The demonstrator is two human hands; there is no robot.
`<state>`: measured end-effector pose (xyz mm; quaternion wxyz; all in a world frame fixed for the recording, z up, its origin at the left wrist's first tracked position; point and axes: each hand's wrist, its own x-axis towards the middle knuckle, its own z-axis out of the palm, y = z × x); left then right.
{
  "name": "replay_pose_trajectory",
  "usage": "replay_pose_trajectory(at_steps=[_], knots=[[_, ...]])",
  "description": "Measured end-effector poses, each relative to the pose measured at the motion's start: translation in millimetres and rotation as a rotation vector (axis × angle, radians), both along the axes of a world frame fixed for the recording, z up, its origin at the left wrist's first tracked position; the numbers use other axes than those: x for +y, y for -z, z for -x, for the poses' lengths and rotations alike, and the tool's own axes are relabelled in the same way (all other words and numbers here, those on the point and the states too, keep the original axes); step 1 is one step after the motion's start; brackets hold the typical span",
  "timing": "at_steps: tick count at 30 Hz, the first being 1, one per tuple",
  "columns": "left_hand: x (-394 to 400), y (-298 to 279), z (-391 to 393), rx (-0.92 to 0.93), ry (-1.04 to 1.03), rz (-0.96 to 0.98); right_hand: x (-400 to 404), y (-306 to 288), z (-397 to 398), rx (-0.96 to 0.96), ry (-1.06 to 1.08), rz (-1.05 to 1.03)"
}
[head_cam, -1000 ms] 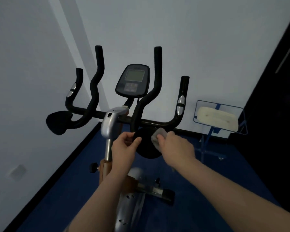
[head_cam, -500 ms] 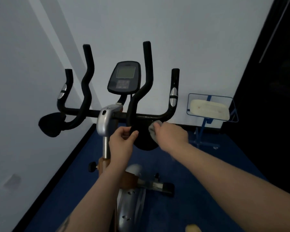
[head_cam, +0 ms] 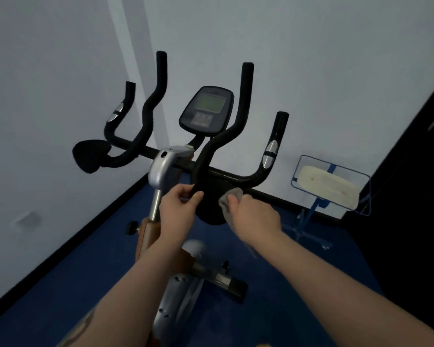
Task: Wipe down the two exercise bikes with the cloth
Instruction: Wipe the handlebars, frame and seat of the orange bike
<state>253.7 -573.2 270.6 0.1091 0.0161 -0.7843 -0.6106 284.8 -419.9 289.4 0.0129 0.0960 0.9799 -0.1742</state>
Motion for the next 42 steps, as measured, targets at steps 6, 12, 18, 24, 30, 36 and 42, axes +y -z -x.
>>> replay_pose_trajectory(at_steps=[6, 12, 18, 24, 30, 36, 42], knots=[[9.6, -4.3, -7.6, -0.036, -0.107, -0.024, 44.7, -41.4, 13.6, 0.074, -0.337, -0.190], [28.9, 8.8, -17.5, -0.104, -0.284, -0.346, 20.4, -51.4, 81.4, 0.277, -0.637, -0.062], [39.5, 30.2, -33.1, -0.159, -0.280, -0.587, -20.0, -31.2, 109.9, 0.099, -1.019, 0.058], [47.5, 40.0, -42.3, -0.223, -0.326, -0.646, 1.9, -14.5, 106.6, 0.083, -1.006, 0.164], [47.2, 31.3, -43.4, -0.228, -0.341, -0.571, -27.2, -27.1, 111.0, 0.077, -0.881, 0.012], [42.6, 24.7, -44.6, -0.251, -0.291, -0.495, 1.1, -3.7, 95.5, 0.156, -0.661, 0.046], [33.8, 22.8, -41.9, -0.300, -0.231, -0.481, -15.6, -12.5, 90.3, 0.160, -0.533, -0.074]])
